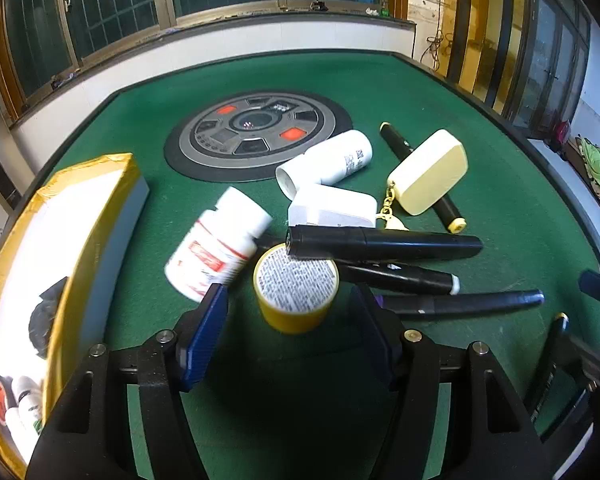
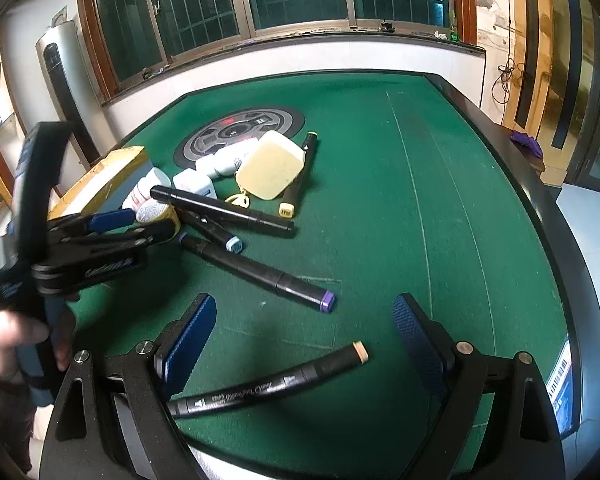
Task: Organize rigid objects
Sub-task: 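Grasp the yellow-lidded round jar with the left gripper while the right gripper grasps a black marker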
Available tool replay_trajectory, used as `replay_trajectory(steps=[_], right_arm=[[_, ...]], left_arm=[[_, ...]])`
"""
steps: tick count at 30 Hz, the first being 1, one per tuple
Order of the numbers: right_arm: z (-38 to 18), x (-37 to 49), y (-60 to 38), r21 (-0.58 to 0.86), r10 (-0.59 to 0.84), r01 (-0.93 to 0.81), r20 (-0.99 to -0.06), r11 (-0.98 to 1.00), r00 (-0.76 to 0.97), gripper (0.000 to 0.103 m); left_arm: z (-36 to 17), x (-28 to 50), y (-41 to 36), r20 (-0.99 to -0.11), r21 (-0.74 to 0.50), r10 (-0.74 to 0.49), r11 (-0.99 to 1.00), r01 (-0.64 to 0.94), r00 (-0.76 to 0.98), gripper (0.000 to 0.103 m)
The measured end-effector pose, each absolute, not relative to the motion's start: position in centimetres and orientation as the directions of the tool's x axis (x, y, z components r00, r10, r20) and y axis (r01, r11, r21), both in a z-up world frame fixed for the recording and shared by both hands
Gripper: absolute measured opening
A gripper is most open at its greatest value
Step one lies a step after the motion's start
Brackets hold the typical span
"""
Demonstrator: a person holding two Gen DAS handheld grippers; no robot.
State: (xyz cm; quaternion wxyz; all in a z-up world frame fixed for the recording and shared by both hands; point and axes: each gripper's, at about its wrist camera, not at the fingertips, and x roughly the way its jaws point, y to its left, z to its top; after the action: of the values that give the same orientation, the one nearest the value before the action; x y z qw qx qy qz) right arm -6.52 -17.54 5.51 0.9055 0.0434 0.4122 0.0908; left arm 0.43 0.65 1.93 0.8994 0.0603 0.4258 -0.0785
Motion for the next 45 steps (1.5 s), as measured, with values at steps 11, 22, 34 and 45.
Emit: replay_trajectory(steps=[11,22,34,45], right_arm=[[4.2,-9.0,-16.9,0.233,0.289,-0.171,-0.79,0.957,0.541,0.087],[3.0,-6.0,-15.4,0.319,0.362,-0.173,-0.779,0.932,0.512,0.085],[2.9,-3.2,-10.6,0.18,0.303,-0.273,-0.794,0.945,0.527,0.074],[3.2,-6.8,-12.9,0.153,0.28,-0.279,-0.819,0.948,0.501,0.072]], left_arm=[[2.1,-1.8,2.1,-0.823,-0.1,-0.24,0.953,0.285,0.515,0.038],[1.9,-4.8,4.5,-0.825,-0.128,-0.245,0.959,0.254,0.51,0.038],[1.7,-4.8,4.5,-0.825,-0.108,-0.23,0.961,0.255,0.517,0.038],[1.6,-4.7,4.5,-0.824,-0.1,-0.226,0.961,0.259,0.52,0.038]])
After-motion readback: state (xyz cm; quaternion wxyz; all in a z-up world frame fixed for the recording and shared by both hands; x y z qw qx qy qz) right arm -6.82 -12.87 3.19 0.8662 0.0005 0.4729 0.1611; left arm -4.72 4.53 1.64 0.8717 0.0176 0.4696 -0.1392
